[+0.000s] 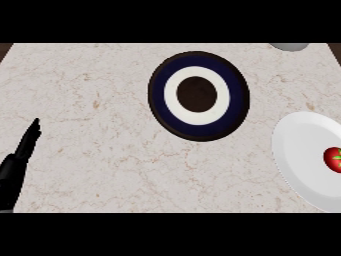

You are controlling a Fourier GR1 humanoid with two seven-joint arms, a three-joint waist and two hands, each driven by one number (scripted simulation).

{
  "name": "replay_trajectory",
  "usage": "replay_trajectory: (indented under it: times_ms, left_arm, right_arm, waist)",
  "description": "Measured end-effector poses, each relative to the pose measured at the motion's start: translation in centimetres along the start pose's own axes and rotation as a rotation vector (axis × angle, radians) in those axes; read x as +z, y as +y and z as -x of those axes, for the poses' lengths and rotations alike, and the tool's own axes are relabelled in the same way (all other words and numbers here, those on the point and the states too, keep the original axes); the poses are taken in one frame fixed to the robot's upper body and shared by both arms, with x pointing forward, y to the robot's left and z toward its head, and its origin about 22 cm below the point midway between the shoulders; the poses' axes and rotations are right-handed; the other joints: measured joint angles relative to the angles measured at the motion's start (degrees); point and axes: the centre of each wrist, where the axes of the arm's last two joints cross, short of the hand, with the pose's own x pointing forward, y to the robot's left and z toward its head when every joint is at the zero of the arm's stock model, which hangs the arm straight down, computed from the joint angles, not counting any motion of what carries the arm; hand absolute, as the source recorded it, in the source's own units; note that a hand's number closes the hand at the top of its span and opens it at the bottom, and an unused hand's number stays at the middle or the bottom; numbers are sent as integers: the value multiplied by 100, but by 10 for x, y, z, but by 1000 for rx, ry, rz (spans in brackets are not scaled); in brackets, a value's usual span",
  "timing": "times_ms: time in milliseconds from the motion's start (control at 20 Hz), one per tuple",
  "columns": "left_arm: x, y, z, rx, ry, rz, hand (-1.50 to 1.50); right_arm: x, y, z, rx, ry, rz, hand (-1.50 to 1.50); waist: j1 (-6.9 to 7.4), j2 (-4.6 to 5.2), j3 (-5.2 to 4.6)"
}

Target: Pick the tomato from the plate and place it in the plate

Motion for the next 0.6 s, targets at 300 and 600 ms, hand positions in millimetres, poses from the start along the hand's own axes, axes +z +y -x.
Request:
replay_trajectory:
  times_ms: [300, 600]
  left_arm:
    - [-1, 5, -1, 2, 1, 2, 0]
    - [-5, 3, -4, -1, 5, -4, 0]
  right_arm:
    - [-27, 5, 15, 101, 44, -100, -150]
    - [-45, 16, 18, 121, 49, -157, -150]
  waist:
    - [-4, -2, 4]
    - [-32, -9, 2]
